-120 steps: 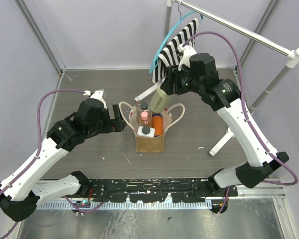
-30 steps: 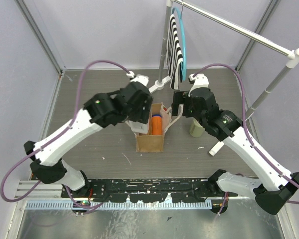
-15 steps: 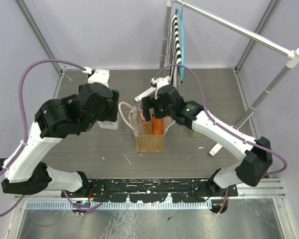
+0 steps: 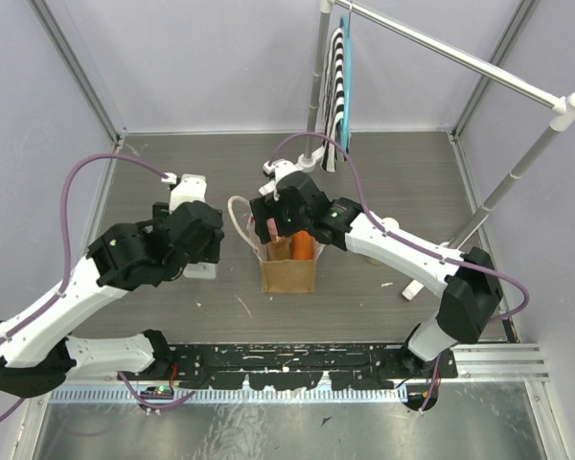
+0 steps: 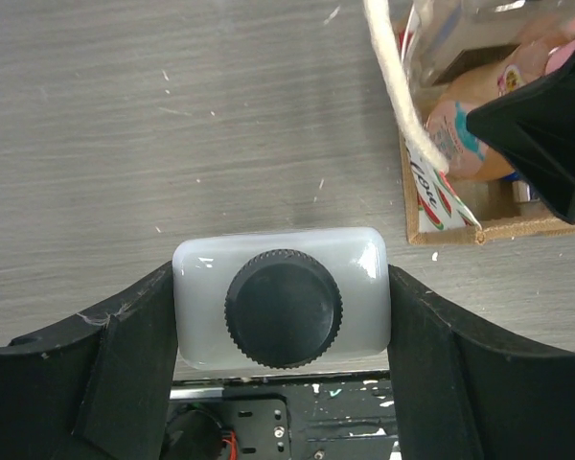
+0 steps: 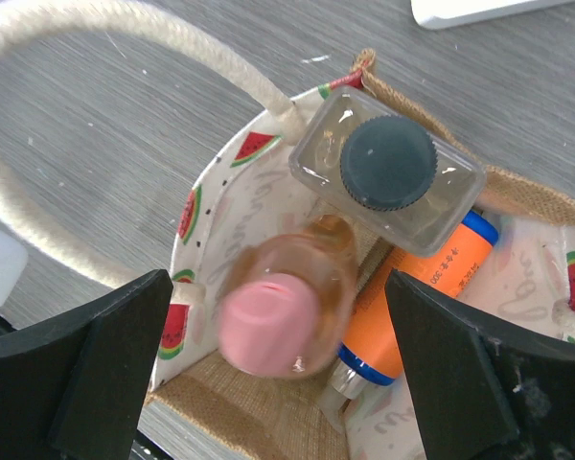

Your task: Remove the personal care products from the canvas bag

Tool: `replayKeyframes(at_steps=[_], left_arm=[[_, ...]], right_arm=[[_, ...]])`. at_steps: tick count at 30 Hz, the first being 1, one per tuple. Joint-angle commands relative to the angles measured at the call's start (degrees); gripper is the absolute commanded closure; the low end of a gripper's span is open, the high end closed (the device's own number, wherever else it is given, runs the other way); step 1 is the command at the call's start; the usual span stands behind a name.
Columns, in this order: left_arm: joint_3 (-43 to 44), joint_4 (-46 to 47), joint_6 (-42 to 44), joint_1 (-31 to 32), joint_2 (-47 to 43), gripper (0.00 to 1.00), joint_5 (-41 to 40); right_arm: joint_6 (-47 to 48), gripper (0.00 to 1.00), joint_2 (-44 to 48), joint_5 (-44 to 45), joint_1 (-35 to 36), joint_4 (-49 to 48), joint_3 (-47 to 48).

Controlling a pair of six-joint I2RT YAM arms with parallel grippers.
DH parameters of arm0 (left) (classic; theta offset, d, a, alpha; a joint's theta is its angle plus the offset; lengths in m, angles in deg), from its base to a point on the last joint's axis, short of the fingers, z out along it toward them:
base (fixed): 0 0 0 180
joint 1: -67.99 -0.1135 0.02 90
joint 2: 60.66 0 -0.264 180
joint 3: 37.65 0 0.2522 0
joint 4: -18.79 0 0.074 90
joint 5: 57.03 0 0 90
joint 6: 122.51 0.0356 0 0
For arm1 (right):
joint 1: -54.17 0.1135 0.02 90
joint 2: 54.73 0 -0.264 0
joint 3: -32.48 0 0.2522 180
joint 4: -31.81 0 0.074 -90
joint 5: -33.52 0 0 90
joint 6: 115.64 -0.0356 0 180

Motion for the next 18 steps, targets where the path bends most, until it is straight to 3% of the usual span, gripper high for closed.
replayKeyframes(at_steps=[1,10,15,18], left_arm=[[-5.29,11.51,-2.96,-0.12,-0.88,0.44,-0.65],[-17.51,20.94,-5.37,-0.07,-1.03,0.39,-1.18],[-20.22,21.85,-6.1,-0.13,-0.59,0.26,-0.95],[-21.11,22.08,-6.36,-0.12,-0.61,0.17,-0.36]], right_arm=[[0.82,0.0,2.91,3.17,1.16,-1.74,1.28],[1.22,0.0,-0.53,7.33,1.27,0.56,1.57],[1.05,0.0,-3.37,7.75,1.27,1.07,2.34],[0.92,0.1,-5.15,7.4,1.2,1.92,3.73]])
